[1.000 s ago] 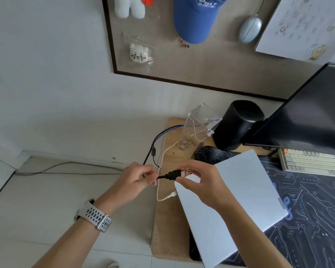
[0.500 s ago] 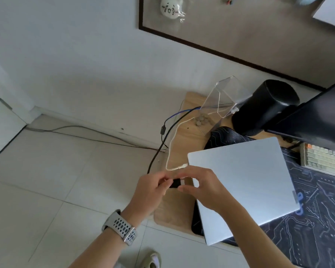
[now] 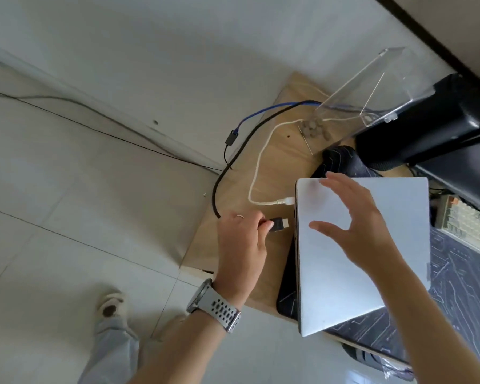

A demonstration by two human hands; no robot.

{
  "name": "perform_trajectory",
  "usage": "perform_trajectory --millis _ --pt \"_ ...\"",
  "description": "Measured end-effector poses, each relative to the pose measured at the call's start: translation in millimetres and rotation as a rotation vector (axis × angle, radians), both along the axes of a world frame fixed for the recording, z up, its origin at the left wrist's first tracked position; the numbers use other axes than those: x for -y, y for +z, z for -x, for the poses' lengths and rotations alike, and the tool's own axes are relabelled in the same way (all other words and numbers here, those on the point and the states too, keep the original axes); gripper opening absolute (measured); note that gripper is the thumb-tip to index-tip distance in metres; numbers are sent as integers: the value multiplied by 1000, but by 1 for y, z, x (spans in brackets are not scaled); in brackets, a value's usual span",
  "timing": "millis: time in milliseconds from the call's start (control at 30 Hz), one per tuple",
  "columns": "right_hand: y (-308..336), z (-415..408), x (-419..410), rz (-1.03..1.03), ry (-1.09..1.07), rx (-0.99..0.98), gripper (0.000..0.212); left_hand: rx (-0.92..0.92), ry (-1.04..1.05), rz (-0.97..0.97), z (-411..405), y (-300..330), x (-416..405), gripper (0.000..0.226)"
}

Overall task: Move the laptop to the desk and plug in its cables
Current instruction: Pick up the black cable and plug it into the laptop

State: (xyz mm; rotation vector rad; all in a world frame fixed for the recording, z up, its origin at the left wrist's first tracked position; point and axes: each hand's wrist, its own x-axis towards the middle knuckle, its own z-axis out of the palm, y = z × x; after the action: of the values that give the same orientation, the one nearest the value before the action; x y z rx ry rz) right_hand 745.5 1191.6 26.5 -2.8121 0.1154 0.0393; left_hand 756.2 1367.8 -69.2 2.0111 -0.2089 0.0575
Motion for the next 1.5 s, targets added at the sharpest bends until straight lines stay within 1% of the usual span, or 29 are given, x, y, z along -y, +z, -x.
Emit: perform_trajectory --millis 100,167,267,400,533,600,667,767,833,1000,1267,1333,1433,1500 --pt "-9 -8 -11 126 132 48 72 18 40 40 -4 -4 5 15" --pt "-13 -11 -17 185 188 37 77 30 65 65 -6 -6 7 19" --pt "-15 -13 -19 270 199 -21 85 46 96 97 -7 -11 11 24" --pt "-13 -15 -20 352 197 -70 89 88 118 132 -2 -14 16 29" --pt "-11 -16 -25 346 166 -96 89 112 141 177 1 -16 20 45" --pt "-12 -16 -25 344 159 -100 90 119 149 181 1 -19 20 47" --pt "-13 -16 -24 342 164 -97 91 146 158 169 2 -20 19 45" --pt "-13 -15 -24 329 169 -102 90 199 161 137 3 -21 18 35" --pt "-12 -16 -24 324 173 -113 91 203 171 123 2 -22 18 31" --pt "-10 -16 -23 327 185 -132 93 202 195 110 -3 -17 20 36" --pt "-10 -16 -23 335 198 -134 94 242 195 89 -7 -15 22 30" --pt "-10 -16 -23 320 198 -151 97 242 186 91 -6 -15 22 30" --pt "-6 -17 -17 290 223 -213 107 246 179 92 -8 -16 22 30" --pt "-2 -18 -11 308 259 -250 115 255 165 89 -9 -15 21 30"
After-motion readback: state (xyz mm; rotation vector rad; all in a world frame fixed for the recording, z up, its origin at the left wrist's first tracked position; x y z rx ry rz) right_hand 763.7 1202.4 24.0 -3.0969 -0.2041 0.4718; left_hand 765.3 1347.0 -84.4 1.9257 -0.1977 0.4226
